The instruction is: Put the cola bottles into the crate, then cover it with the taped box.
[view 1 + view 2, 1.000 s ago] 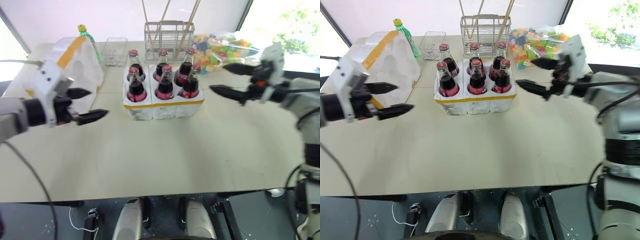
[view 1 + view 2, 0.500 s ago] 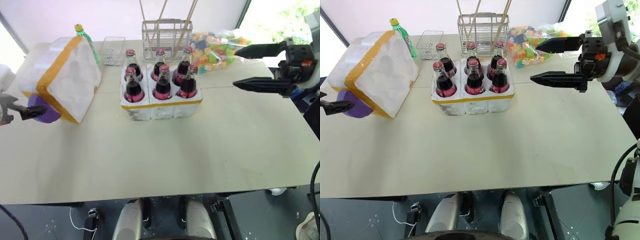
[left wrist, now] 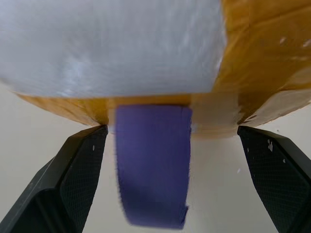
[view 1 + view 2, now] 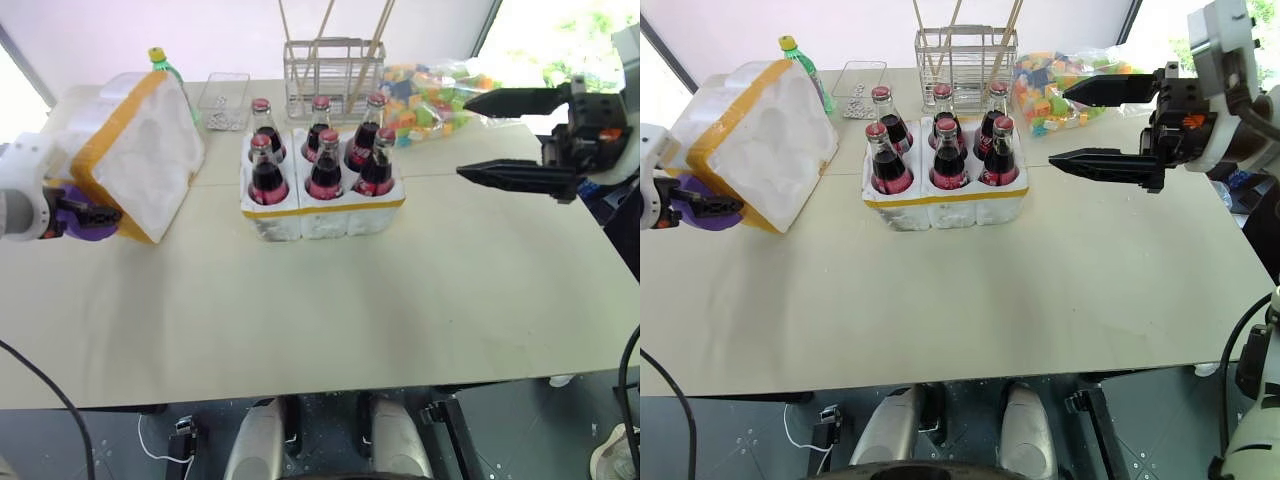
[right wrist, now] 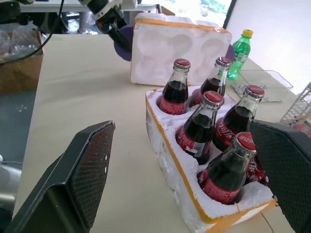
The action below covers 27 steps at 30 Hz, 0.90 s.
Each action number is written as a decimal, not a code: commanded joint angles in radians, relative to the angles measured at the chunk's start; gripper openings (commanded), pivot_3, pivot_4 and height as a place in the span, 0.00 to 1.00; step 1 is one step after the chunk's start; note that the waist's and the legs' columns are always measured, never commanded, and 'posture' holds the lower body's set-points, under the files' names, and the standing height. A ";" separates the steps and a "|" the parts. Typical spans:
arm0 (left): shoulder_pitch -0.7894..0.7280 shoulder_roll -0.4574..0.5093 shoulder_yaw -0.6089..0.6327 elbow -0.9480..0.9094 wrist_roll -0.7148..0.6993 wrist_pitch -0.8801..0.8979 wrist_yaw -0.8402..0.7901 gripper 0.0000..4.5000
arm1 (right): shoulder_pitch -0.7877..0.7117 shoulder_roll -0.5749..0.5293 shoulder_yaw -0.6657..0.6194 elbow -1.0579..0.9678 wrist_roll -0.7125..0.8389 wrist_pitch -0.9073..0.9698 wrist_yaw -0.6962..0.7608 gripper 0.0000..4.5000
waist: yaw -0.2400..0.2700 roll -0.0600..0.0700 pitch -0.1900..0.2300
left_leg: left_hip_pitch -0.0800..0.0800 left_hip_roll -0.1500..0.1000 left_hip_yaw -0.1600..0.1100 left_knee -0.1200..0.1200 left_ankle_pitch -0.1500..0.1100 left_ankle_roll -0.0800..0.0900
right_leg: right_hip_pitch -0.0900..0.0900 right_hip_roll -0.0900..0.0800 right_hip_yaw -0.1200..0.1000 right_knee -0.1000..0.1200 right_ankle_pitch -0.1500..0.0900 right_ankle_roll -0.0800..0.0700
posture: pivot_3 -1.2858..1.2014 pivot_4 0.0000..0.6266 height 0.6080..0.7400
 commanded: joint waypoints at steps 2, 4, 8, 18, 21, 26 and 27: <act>-0.074 -0.021 -0.025 0.081 0.050 -0.026 -0.058 1.00 | -0.003 -0.015 -0.055 -0.041 0.025 0.002 -0.039 0.99 | 0.001 0.000 0.000 | 0.000 0.000 0.000 0.001 0.000 0.000 | 0.000 0.000 0.000 0.000 0.000 0.000 | 0.52 0.24 0.97; -0.094 -0.033 -0.037 0.108 0.072 -0.042 -0.068 1.00 | -0.003 -0.016 -0.060 -0.043 0.033 0.007 -0.051 0.99 | 0.002 -0.001 0.000 | 0.000 0.000 0.000 0.001 0.000 0.000 | 0.000 0.000 0.000 0.001 0.000 0.000 | 0.52 0.24 0.97; -0.134 -0.049 -0.047 0.138 0.110 -0.067 -0.086 0.58 | 0.016 -0.020 -0.064 -0.053 0.034 -0.002 -0.062 1.00 | 0.003 -0.002 -0.001 | 0.000 0.000 -0.001 0.001 0.000 0.000 | 0.001 0.000 0.000 0.001 0.000 0.000 | 0.52 0.24 0.97; -0.126 -0.064 0.020 0.076 0.181 -0.219 -0.054 0.08 | 0.047 -0.047 -0.043 -0.033 -0.006 -0.013 -0.057 1.00 | 0.000 -0.003 -0.001 | 0.000 0.000 -0.001 0.002 0.000 0.001 | 0.001 0.000 0.000 0.001 0.000 0.000 | 0.52 0.24 0.97; -0.121 -0.081 0.091 -0.010 0.163 -0.262 -0.022 0.08 | 0.049 -0.047 -0.046 -0.024 -0.004 -0.009 -0.059 1.00 | 0.003 -0.004 -0.001 | 0.000 0.000 -0.001 0.002 0.000 0.001 | 0.001 0.000 0.000 0.001 0.000 0.000 | 0.52 0.24 0.97; -0.117 -0.146 0.189 -0.231 0.158 -0.427 0.039 0.08 | 0.075 -0.037 -0.058 -0.036 0.001 0.002 -0.087 1.00 | 0.003 -0.005 -0.001 | 0.000 0.000 -0.002 0.003 0.000 0.001 | 0.002 0.000 0.000 0.001 0.000 0.000 | 0.52 0.24 0.97; -0.105 -0.152 0.175 -0.263 0.180 -0.504 0.036 0.08 | 0.078 -0.034 -0.060 -0.038 0.005 0.006 -0.095 1.00 | 0.003 -0.005 -0.001 | 0.000 0.000 -0.002 0.002 0.000 0.001 | 0.002 0.000 0.000 0.001 0.000 0.000 | 0.52 0.24 0.97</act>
